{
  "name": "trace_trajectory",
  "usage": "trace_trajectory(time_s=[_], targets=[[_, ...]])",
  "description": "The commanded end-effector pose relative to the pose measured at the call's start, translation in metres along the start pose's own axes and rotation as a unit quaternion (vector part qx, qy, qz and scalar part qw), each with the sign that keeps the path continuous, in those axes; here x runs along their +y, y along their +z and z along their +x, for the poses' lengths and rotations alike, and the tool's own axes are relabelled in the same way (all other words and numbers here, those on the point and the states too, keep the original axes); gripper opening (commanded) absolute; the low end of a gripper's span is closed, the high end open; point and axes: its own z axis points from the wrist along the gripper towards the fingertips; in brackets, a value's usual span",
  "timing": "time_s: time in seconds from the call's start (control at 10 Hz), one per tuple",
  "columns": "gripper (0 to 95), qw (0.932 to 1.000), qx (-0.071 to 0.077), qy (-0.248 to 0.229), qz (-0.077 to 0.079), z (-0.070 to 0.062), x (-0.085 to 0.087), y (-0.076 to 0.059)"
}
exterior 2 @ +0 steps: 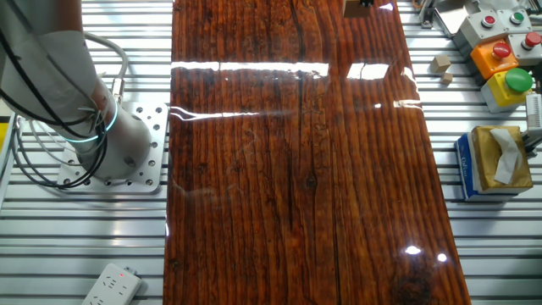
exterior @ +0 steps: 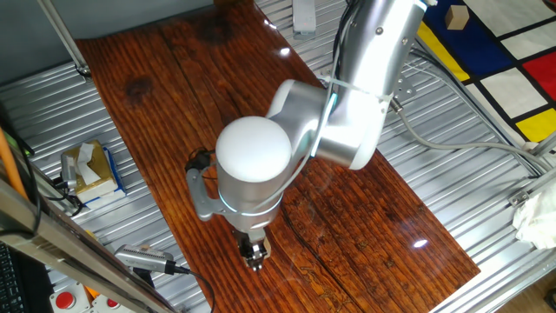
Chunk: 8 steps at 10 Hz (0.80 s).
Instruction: Pick up the small block on the left and move it to the right
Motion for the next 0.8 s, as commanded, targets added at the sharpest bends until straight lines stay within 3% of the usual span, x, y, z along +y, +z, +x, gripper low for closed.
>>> trace_trajectory(time_s=[0.1,0.8], targets=[[0.0,1.0,-0.003,0.001,0.0,0.001,-0.001,0.005],[0.0,0.9999,-0.009,0.005,-0.002,0.003,0.0,0.025]])
